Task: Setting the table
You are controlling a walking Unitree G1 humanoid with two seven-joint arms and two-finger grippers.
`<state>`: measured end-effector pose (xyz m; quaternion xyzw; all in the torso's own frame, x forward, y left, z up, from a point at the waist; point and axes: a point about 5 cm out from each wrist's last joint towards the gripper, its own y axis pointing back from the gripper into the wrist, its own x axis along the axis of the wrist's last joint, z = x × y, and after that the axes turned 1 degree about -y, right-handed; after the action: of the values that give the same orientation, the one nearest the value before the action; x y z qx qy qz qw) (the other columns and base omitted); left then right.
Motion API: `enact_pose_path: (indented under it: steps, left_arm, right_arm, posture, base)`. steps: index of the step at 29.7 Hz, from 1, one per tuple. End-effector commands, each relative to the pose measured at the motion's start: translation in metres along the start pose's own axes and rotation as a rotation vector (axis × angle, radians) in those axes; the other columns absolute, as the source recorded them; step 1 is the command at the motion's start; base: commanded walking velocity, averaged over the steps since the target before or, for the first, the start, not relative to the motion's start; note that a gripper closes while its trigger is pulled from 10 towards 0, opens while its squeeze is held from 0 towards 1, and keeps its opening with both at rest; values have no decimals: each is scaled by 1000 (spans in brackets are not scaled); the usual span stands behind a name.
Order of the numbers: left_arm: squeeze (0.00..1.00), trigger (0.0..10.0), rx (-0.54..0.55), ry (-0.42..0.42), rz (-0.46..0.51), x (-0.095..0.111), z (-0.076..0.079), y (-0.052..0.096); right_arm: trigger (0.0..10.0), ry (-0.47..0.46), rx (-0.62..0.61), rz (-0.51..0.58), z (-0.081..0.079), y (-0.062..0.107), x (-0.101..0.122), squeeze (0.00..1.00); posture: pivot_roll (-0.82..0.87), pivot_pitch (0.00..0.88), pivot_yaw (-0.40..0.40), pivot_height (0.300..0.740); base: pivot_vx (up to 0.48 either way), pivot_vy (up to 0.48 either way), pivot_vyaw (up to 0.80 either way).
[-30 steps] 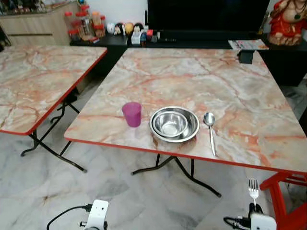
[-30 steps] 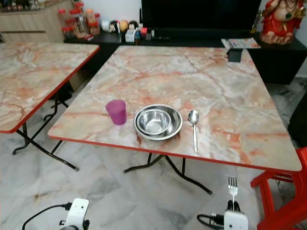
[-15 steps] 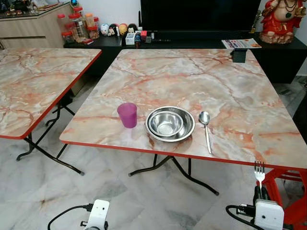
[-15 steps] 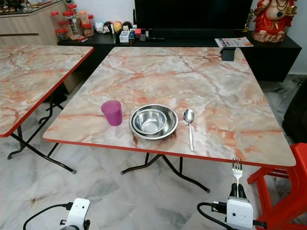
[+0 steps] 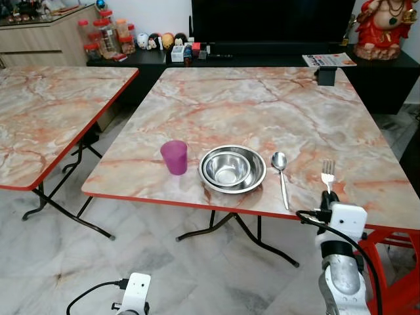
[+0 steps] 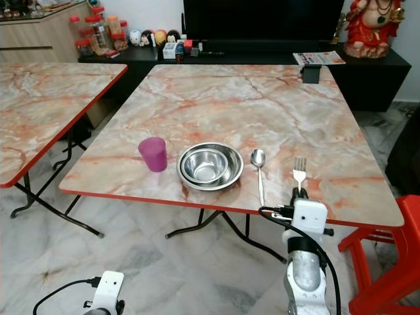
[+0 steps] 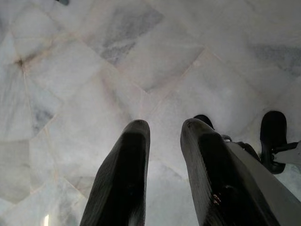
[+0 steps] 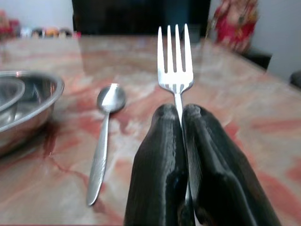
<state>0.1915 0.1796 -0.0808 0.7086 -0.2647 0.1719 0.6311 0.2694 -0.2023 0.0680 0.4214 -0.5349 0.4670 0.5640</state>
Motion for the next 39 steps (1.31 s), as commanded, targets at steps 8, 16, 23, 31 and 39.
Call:
enact_pose_path:
  steps: [8, 16, 23, 31, 39]
  left_arm:
    - [0, 10000, 6, -5, 17, 5, 1, -1]
    - [0, 10000, 13, -1, 21, 6, -1, -1]
    - [0, 10000, 13, 3, 21, 7, -1, -1]
    - [0, 10000, 16, 7, 15, 5, -2, -1]
    - [0, 10000, 20, 7, 15, 5, -4, -1]
  right_arm:
    - [10000, -37, 61, -22, -20, -31, 12, 0]
    - [10000, -79, 18, -62, -16, -39, 9, 0]
    - [10000, -88, 1, -49, -15, -38, 8, 0]
    - [10000, -102, 3, -54, -19, -40, 8, 0]
    - [10000, -114, 1, -43, -20, -41, 10, 0]
  posture:
    - [-117, 0, 35, 740]
    - [-112, 0, 34, 740]
    - [-110, 0, 37, 740]
    - [-103, 0, 38, 740]
    - [-101, 0, 41, 740]
  base:
    - [0, 0, 0]
    - [60, 0, 0]
    - [251, 0, -343]
    - [270, 0, 0]
    - [281, 0, 0]
